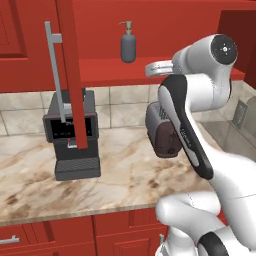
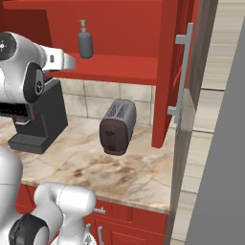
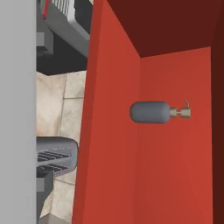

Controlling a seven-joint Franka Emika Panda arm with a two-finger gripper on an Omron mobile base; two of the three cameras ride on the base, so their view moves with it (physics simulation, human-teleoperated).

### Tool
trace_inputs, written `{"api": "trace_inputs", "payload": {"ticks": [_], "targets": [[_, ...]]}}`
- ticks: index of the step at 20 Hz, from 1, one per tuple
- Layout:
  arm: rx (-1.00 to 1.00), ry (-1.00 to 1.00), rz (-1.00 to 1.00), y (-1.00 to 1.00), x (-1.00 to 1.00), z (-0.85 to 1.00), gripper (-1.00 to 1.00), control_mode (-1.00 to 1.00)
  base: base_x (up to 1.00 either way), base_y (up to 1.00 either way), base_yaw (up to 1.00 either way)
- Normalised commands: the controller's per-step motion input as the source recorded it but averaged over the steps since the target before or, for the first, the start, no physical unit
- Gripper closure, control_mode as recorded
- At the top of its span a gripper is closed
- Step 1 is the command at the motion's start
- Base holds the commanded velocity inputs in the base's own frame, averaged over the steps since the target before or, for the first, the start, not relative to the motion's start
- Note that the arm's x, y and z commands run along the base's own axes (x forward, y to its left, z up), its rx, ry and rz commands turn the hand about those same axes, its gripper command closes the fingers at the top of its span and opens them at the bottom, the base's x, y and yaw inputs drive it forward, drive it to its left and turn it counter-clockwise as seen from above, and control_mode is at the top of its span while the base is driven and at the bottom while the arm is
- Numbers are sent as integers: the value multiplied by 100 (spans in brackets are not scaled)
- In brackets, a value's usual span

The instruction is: Locate and retrieve the soap dispenser and soap dispenser from the cabinet. Place them next to the sink.

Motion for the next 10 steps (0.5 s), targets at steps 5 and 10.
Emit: {"api": "trace_inputs", "payload": {"ticks": [5, 10], "targets": [[0, 0, 0, 4, 37, 0, -100, -100, 0, 0, 0], [0, 0, 0, 4, 46, 0, -100, -100, 0, 0, 0]]}}
